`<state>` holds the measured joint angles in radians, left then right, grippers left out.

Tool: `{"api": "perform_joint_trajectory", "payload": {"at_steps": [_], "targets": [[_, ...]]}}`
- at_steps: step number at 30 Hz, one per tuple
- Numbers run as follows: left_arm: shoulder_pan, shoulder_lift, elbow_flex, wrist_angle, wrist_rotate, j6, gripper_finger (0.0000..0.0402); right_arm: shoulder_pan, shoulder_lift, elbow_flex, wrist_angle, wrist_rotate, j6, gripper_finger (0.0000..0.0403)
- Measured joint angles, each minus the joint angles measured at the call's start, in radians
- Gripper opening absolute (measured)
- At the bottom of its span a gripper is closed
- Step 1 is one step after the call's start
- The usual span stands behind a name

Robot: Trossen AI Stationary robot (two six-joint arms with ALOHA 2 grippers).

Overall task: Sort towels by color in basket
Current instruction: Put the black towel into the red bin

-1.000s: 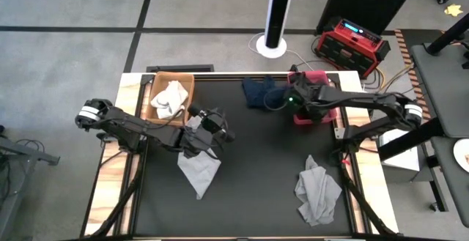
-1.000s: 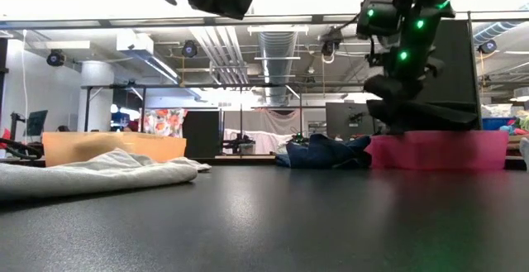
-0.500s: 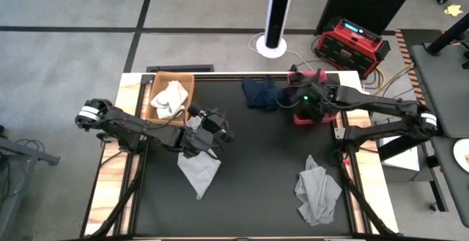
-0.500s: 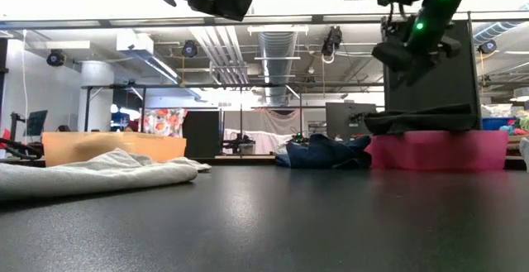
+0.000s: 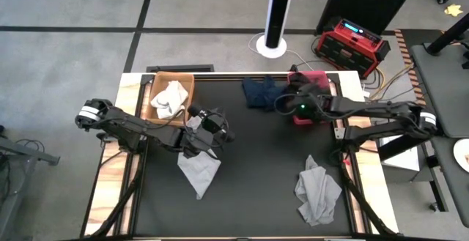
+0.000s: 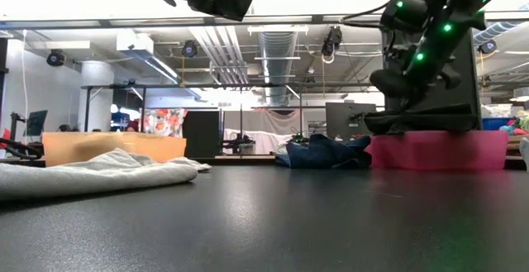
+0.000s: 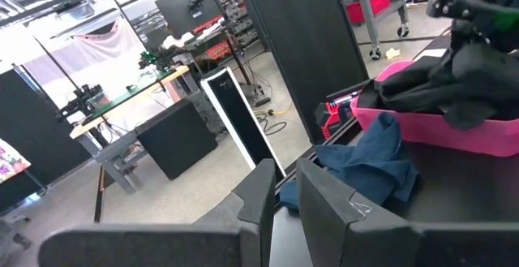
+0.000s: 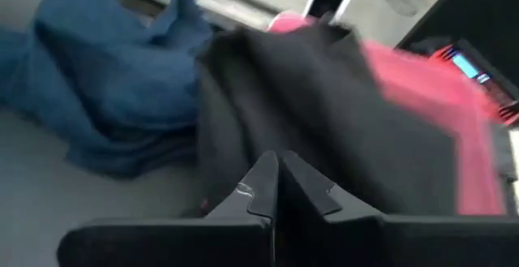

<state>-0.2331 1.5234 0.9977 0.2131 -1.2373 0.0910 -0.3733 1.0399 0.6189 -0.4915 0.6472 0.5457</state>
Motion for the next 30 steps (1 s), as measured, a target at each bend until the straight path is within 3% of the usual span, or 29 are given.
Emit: {"api": "perform_joint_trajectory", "payload": {"at_steps": [9,15,21,30], "targets": [[0.0,0.0,0.0,-0.006,0.0,-0.004,0.0038,-0.012,0.07,-0.004,-0.102,-0.052,0.052,0.0009],[0.0,0.0,0.0,-0.017,0.0,-0.005,0.0038,-0.011,0.083,-0.027,-0.112,-0.151,0.047,0.0009],[0.0,0.0,0.0,-0.049,0.0,-0.032,0.0038,-0.011,0.081,-0.034,-0.167,-0.158,0.042,0.0009],[0.0,0.0,0.0,-0.055,0.0,-0.041,0.0038,-0.011,0.081,-0.034,-0.181,-0.185,-0.137,0.0009]]}}
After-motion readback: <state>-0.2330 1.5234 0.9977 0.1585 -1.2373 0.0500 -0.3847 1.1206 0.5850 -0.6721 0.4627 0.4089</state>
